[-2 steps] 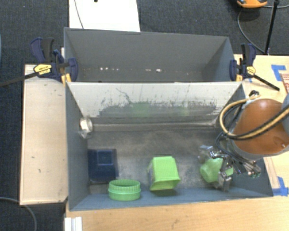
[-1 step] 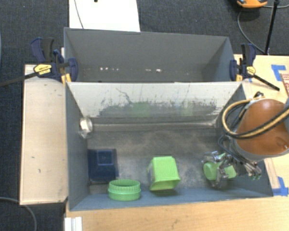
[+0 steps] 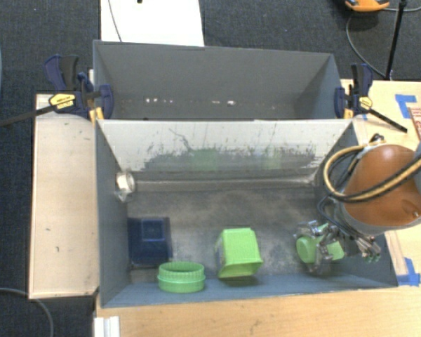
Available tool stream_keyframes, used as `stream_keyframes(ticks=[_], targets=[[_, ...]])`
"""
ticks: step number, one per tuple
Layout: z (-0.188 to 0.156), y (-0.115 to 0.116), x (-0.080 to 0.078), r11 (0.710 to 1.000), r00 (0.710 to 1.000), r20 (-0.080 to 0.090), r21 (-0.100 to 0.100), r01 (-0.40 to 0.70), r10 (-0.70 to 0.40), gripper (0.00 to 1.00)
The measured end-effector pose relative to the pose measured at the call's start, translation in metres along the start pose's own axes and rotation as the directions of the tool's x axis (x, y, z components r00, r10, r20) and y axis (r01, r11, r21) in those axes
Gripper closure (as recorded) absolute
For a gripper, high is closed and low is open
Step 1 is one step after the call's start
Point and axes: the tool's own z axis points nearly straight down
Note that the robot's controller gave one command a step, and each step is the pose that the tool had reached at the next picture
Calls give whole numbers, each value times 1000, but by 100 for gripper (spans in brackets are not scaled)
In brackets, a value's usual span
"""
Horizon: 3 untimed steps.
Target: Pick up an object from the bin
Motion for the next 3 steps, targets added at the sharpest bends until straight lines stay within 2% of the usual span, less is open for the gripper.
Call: stream_keyframes(ticks=[1, 2, 3], targets=[[-3, 0, 1, 1000, 1000, -3, -2, 0, 0, 100], [-23, 1, 3, 1000, 1000, -9, -5, -1, 0, 100], [-41, 0, 1, 1000, 1000, -3, -1, -2, 2, 100]])
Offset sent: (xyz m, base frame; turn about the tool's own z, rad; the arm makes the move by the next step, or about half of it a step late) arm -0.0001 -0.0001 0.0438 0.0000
